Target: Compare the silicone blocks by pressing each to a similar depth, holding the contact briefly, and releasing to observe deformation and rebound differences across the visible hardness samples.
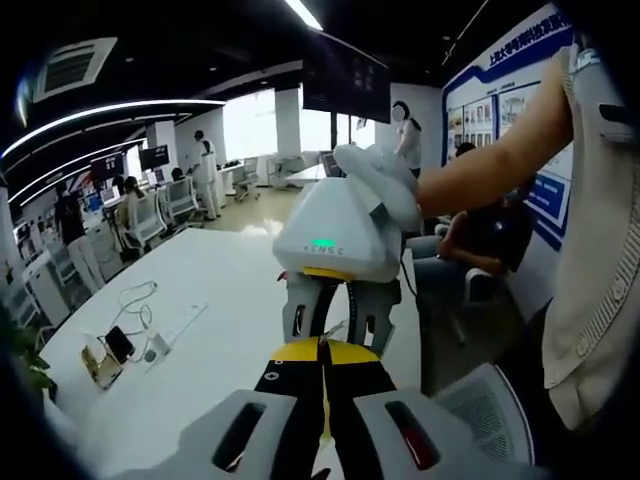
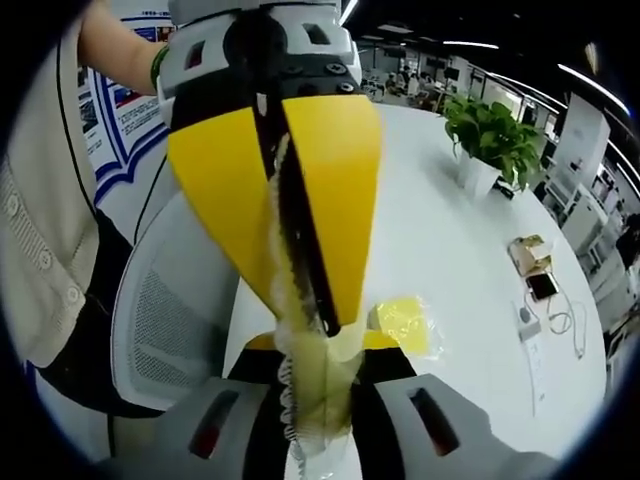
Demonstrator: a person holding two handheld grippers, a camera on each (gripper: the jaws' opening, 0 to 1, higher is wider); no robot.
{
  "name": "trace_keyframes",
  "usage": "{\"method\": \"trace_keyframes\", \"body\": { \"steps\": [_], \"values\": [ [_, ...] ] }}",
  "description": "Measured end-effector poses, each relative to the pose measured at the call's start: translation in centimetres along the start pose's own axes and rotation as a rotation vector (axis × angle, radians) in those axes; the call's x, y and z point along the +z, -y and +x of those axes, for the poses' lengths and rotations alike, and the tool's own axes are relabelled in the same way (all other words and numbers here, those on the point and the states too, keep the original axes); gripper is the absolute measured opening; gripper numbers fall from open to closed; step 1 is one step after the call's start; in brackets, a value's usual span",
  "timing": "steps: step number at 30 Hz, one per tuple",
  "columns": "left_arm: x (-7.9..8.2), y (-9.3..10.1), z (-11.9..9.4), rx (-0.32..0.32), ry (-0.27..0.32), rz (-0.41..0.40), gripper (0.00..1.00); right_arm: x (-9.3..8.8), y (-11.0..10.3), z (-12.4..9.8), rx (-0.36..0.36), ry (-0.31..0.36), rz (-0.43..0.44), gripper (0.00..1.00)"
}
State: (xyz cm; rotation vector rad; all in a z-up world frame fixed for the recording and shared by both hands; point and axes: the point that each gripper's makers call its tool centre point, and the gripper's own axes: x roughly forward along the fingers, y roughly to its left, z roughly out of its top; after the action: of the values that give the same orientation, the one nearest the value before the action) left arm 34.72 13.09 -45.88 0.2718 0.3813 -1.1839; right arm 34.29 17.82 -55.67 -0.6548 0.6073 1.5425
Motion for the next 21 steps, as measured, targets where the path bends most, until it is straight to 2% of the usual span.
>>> {"method": "trace_keyframes", "body": {
  "steps": [5, 21],
  "values": [
    [-0.04, -0.28, -0.09, 0.007, -0.004, -0.004, 0.0, 0.13, 0.41, 0.06, -0.006, 0.011, -0.04, 0.16],
    [-0.28, -0.27, -0.47, 0.015, -0.019, 0.003, 0.0, 0.48, -0.22, 0.28, 0.004, 0.032, -0.033, 0.19]
  ]
}}
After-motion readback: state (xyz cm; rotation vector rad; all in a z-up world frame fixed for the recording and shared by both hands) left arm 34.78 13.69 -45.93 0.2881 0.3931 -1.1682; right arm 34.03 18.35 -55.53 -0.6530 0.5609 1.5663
